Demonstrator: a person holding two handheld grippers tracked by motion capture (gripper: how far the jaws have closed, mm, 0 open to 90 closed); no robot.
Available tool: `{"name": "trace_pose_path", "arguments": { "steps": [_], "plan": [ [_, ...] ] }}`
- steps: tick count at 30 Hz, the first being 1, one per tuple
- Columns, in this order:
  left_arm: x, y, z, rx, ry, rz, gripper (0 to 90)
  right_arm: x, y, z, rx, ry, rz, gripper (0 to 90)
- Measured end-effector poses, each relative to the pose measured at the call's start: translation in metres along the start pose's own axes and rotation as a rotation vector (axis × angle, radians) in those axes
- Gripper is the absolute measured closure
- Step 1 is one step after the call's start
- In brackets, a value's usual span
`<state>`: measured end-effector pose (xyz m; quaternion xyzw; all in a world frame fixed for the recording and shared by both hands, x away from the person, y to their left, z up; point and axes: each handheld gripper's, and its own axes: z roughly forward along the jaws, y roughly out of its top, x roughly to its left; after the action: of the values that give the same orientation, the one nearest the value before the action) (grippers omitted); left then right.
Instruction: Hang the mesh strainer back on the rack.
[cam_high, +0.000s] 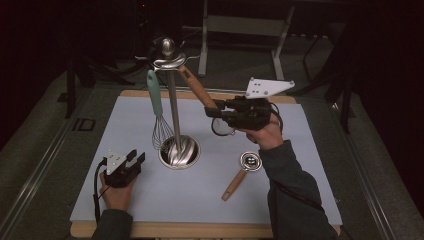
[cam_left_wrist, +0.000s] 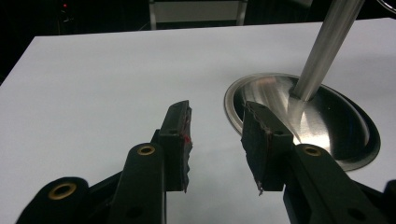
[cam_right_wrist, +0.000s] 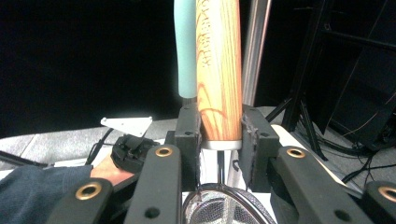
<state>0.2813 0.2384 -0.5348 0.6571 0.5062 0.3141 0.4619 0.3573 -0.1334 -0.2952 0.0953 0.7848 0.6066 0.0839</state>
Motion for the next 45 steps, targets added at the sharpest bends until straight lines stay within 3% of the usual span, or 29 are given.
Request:
{"name": "trace_pose_path", "arguments": {
  "steps": [27, 32, 45],
  "plan": [
    [0.000, 0.000, 0.000, -0.003, -0.002, -0.003, 62.2, -0.014, -0.004, 0.041, 0.088, 0.004, 0.038, 70.9],
    [0.000, 0.000, 0.000, 0.000, -0.002, -0.001, 62.3, -0.014, -0.004, 0.047, 0.109, -0.023, 0.033, 68.3],
    [0.000, 0.000, 0.001, 0.001, -0.002, 0.002, 62.2, -0.015, -0.011, 0.042, 0.147, -0.051, 0.033, 66.2]
  ]
}}
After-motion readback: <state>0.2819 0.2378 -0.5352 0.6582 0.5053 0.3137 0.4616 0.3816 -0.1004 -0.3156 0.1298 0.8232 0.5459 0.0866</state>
